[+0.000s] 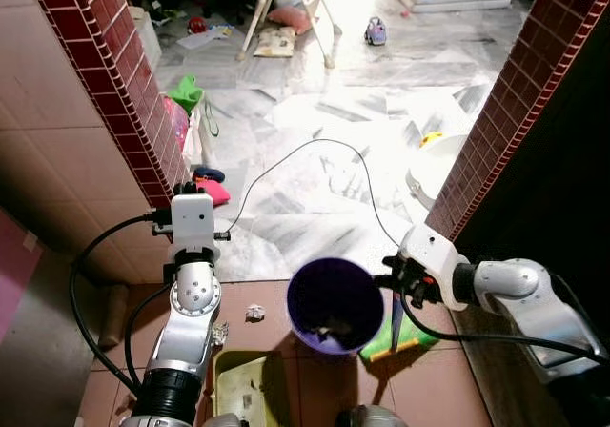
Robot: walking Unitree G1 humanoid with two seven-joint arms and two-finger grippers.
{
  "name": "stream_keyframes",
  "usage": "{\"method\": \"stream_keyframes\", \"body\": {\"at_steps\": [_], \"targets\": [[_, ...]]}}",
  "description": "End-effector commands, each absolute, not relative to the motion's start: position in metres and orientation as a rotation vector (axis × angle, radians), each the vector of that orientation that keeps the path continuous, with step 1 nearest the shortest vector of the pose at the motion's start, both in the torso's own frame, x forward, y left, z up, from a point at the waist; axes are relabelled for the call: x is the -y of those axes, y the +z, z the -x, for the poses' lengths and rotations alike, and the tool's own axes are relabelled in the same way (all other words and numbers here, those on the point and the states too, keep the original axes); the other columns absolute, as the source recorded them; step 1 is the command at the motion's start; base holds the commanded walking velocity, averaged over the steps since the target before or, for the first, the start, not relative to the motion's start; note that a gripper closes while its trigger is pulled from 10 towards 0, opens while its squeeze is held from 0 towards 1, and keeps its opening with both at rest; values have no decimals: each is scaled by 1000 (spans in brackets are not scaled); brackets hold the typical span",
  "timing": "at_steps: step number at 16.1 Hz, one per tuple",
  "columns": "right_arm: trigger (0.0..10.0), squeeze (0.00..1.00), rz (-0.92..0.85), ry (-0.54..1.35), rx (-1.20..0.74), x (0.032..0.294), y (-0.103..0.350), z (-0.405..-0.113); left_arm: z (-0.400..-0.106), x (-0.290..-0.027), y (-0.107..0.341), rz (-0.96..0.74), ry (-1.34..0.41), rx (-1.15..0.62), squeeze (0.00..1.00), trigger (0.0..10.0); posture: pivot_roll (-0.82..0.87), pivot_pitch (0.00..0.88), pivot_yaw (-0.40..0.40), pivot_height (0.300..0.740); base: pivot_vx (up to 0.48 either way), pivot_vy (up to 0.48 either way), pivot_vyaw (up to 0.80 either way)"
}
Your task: Sweep floor
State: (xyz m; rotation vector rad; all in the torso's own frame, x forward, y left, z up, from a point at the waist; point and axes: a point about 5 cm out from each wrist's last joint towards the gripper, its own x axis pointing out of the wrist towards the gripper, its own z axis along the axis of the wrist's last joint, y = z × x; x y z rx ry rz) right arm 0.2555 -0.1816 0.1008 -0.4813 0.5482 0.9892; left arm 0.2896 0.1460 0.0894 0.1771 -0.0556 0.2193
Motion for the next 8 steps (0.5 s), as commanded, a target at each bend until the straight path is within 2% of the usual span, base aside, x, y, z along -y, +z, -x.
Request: {"method": "stream_keyframes", "body": {"at_steps": [1,3,6,8], "targets": [[10000,0,395,1087,-686,178,77,-240,-295,-143,98,-181,203,85,0,10000,-116,0,51,740,0,0,0],[10000,0,466,1142,-718,185,77,-234,-297,-142,99,-170,190,85,0,10000,-116,0,51,740,0,0,0],[10000,0,343,1331,-692,177,96,-220,-302,-134,100,-147,158,81,0,10000,-118,0,50,740,0,0,0],[10000,0,361,1304,-667,177,96,-227,-304,-128,99,-123,135,69,0,10000,-122,0,52,740,0,0,0]]}}
